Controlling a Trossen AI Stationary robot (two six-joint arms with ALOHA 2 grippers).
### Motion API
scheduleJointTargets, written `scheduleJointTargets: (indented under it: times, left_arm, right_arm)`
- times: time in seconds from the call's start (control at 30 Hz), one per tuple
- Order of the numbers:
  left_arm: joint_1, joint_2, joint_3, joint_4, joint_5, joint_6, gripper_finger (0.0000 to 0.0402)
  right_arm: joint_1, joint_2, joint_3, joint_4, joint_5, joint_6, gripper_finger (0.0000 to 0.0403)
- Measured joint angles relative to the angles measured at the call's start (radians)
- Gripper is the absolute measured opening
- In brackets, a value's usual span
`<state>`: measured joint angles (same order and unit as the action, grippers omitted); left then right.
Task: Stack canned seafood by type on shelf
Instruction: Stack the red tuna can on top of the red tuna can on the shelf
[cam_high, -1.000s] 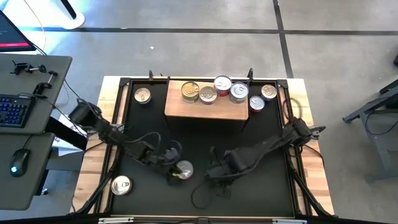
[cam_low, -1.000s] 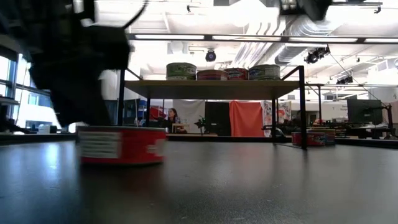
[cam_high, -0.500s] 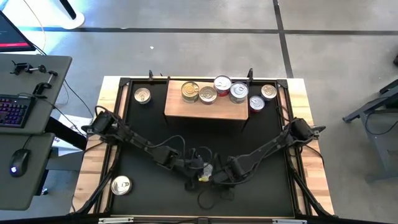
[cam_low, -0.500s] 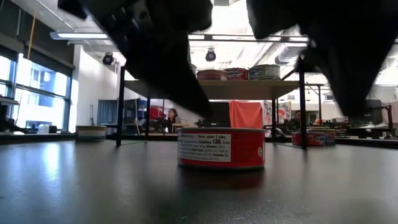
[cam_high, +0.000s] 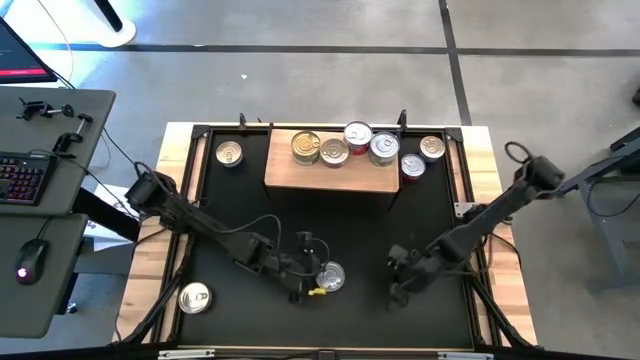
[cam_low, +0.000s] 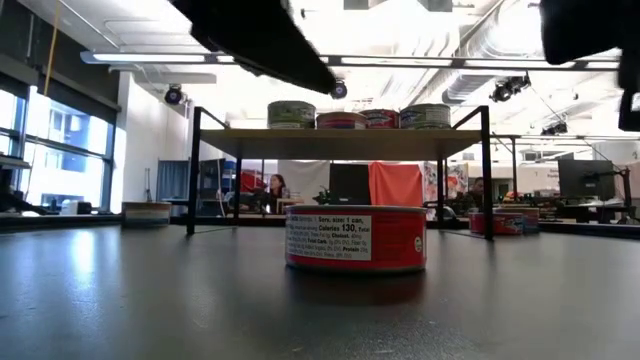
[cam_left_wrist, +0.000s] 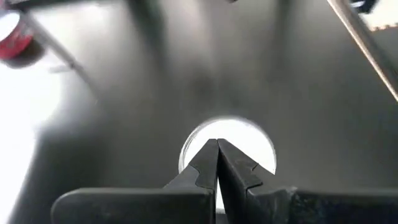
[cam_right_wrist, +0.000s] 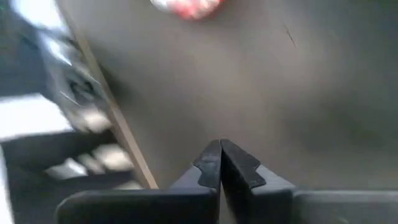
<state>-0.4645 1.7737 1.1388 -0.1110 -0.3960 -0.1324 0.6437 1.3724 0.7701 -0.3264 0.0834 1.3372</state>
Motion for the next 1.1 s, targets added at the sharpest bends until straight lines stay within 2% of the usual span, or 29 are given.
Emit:
scheduleJointTargets:
  times: [0.07, 0.17, 0.5, 0.63, 0.8, 1.1]
  left_arm:
    - [0.000, 0.033, 0.000, 0.020, 0.019, 0.060, 0.0000]
    - [0.003, 0.086, -0.002, 0.036, 0.026, 0.086, 0.0000]
    - [-0.001, 0.113, -0.001, 0.050, 0.030, 0.053, 0.0000]
    - [0.016, 0.113, -0.001, 0.047, 0.106, -0.050, 0.0000]
    - [0.028, 0.113, -0.004, 0.050, 0.107, -0.068, 0.0000]
    - [0.017, 0.096, -0.152, 0.233, 0.141, -0.152, 0.0000]
  right_arm:
    - [-0.011, -0.028, -0.056, 0.118, 0.072, 0.017, 0.0000]
    - [-0.049, -0.010, -0.061, 0.161, 0.126, -0.029, 0.0000]
    - [-0.171, 0.282, 0.109, 0.214, -0.024, -0.296, 0.0000]
    - [-0.186, 0.373, 0.165, 0.216, -0.029, -0.343, 0.0000]
    - [-0.186, 0.418, 0.212, 0.213, -0.011, -0.376, 0.0000]
    - [-0.193, 0.423, 0.215, 0.195, 0.025, -0.370, 0.0000]
